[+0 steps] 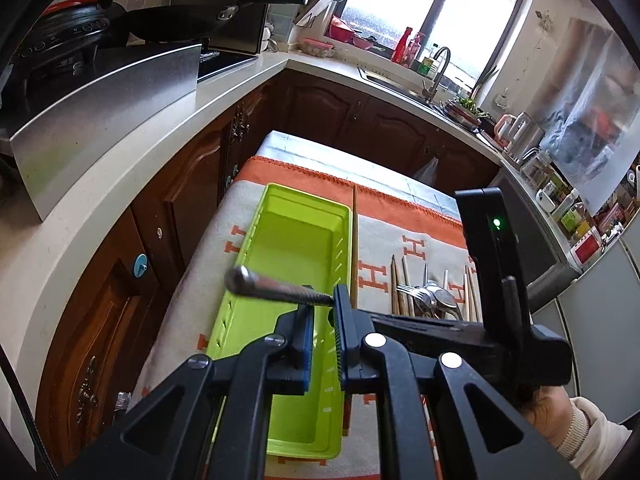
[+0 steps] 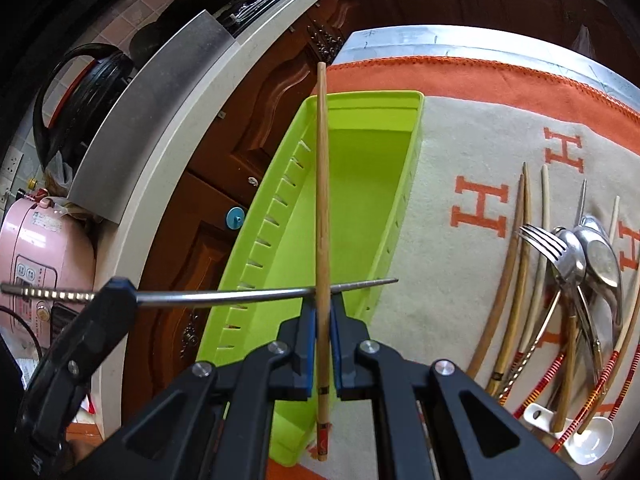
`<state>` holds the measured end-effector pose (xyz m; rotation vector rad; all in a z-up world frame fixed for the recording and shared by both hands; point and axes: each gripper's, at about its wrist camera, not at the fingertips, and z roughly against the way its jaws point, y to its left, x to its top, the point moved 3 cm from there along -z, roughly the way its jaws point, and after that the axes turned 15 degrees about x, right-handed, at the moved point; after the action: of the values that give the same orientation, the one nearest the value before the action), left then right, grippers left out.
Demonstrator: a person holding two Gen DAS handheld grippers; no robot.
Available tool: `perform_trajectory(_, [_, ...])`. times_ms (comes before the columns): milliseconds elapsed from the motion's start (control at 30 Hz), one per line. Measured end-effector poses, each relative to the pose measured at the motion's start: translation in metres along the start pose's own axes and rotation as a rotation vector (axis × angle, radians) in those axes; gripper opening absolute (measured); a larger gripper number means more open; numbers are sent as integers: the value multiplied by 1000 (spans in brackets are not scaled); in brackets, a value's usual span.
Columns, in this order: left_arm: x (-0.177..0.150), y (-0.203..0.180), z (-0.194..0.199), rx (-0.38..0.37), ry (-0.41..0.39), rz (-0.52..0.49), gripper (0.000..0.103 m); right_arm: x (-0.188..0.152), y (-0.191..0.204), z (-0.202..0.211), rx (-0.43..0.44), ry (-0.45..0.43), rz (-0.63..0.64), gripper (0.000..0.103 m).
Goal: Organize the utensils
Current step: 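Carry both held chopsticks over the lime-green tray with both tools, then lower both chopsticks into the green tray and open both tools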
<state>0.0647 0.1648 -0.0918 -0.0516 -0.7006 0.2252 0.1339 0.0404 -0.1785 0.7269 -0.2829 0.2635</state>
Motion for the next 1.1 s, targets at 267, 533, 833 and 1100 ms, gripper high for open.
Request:
perform_trajectory(267, [-13,-1,-15,-76,51,-7,4,17,-15,-3,72,-99,-78,7])
perform_trajectory(533, [-13,-1,-17,-90,42,-30,4,24,10,5,140,-140,-20,7])
perform_trajectory(833, [-34,34,-90,28,219,13,4,22,5,-27,34,-4,-41,9])
perform_trajectory(1100, [-39,45,-94,41,234,18,31,18,-6,-23,13,1,-60,9])
